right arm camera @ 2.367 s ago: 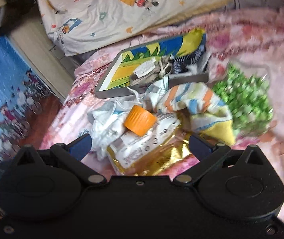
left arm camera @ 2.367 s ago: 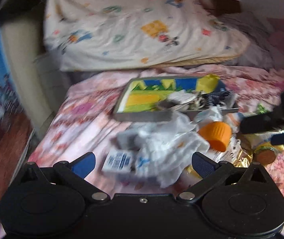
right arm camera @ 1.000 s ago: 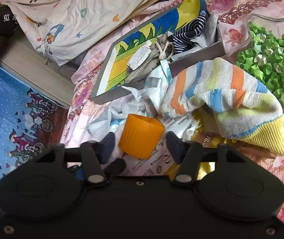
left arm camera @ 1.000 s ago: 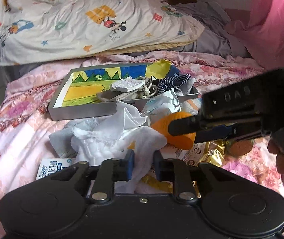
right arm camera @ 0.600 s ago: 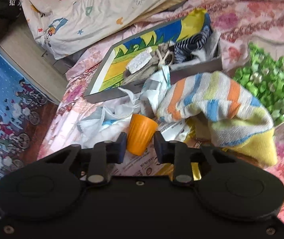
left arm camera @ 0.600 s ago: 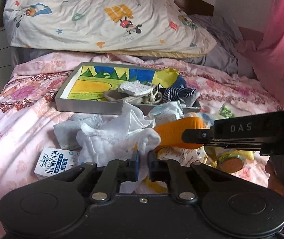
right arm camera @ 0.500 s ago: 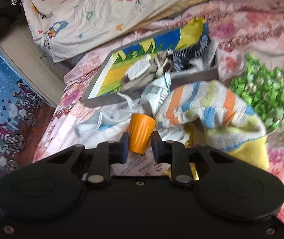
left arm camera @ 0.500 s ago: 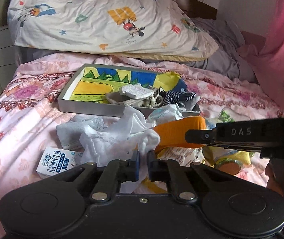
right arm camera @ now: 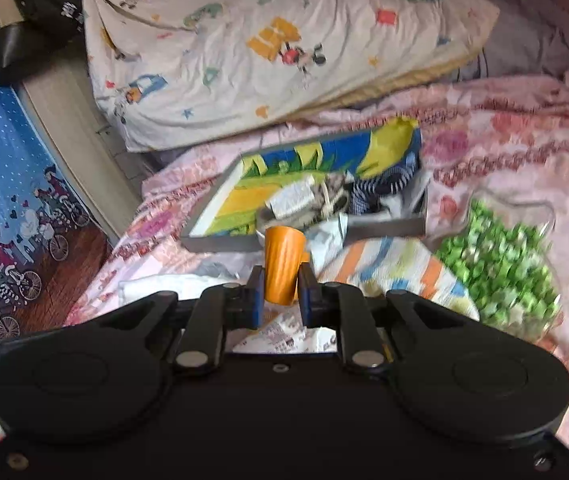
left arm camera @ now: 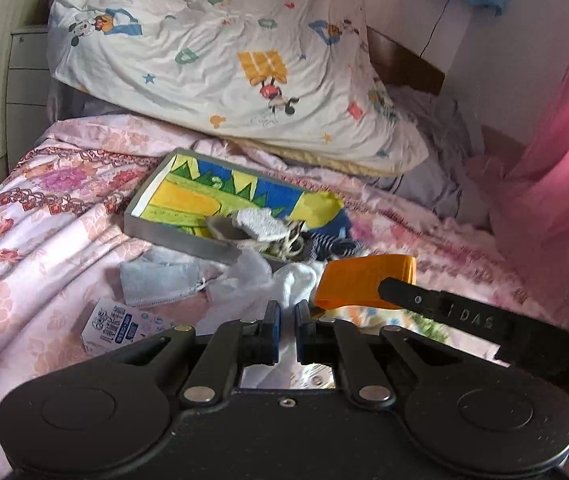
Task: Organize soft objects
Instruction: 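Carry the orange cup with the right tool toward the tray while the left tool carries the cloth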
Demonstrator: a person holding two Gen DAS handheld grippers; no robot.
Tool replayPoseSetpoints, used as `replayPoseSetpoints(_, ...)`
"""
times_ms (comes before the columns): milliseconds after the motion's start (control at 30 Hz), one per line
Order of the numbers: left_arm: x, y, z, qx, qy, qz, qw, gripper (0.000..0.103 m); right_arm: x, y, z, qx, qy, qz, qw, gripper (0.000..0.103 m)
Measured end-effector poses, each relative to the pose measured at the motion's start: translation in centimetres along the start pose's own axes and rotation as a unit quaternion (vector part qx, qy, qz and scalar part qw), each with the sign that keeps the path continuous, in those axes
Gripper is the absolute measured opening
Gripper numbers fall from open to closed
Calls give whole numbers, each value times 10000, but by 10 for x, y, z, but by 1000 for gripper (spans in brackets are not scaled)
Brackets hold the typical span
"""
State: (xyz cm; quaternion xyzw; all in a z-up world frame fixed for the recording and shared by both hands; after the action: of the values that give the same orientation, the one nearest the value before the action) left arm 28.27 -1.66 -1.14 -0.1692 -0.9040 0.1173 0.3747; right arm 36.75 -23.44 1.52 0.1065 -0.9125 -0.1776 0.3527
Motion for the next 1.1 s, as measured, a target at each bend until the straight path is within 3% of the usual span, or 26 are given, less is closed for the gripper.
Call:
replayPoseSetpoints(367,48,-14,-26,351,-252,136,9990,6,37,-1,-20,62,-546,-290,9981,10)
replayPoseSetpoints(633,64,-33,-65,205,-687,-68,9974,6,62,-13,-30,-127,-882,-560,9944,10)
replayPoseSetpoints(833,36,-37,-108,78,-895,-282,9956,7,65,-21,-58,-97,-1215,-868,9887,10)
replayPoseSetpoints(1100,-50,-30,-159,-76,-971,-374,9945,7,13,-45,-118,-501,-993,-1162,9870,10)
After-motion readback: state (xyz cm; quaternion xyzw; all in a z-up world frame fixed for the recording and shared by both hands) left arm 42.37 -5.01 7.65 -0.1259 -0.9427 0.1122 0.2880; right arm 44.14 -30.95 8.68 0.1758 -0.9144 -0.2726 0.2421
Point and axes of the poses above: each gripper's, at about its wrist camera, not at the fingertips, and x roughly against the way its jaws point, y to its left, z to its underside, the point moved 6 cm from there along -x, roughly the way its jaws point, and after that the axes turned 9 degrees about y, right-handed, at the moved point
